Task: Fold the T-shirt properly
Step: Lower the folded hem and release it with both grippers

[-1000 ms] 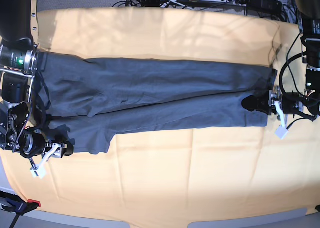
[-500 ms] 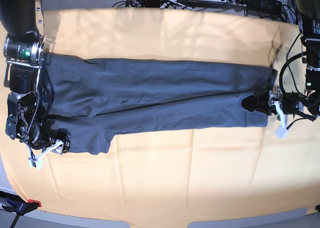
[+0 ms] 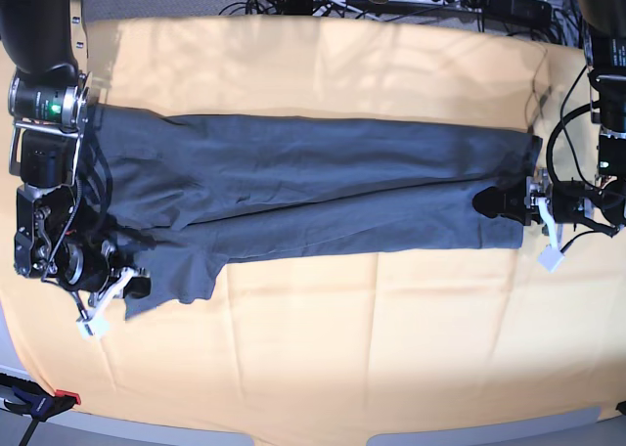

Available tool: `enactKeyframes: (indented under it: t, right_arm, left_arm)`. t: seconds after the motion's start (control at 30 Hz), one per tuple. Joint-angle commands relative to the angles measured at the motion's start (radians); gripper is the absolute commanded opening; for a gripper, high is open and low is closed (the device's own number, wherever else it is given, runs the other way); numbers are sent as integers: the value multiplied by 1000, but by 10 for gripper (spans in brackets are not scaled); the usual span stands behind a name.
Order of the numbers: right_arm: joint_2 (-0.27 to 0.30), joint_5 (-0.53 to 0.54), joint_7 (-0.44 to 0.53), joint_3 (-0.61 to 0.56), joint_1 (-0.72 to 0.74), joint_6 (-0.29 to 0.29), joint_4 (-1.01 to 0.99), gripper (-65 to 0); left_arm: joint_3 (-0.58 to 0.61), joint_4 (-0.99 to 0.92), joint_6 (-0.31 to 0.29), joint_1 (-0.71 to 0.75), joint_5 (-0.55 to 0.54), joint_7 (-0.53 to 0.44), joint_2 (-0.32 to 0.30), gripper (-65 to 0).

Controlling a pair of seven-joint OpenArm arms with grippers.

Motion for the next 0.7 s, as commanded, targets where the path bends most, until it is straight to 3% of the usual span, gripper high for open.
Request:
enactKeyframes:
  t: [0.0,0.3,0.5,0.67]
  right_arm:
    - [15,43,-3,3,41,8,16,-650]
    - [34,500,-414,3,17,8,53,-650]
    - [85,826,-651,3,-104,8,272,-650]
    - [138,864,-658,3,-249,8,507,-650]
  left_arm:
    - [-7,10,-2,-22,2,8,-22,-277]
    - [-7,10,-6,-22,2,8,-22,-277]
    - [-7,10,-6,-22,2,8,-22,-277]
    - [-7,10,-6,-22,2,8,-22,-277]
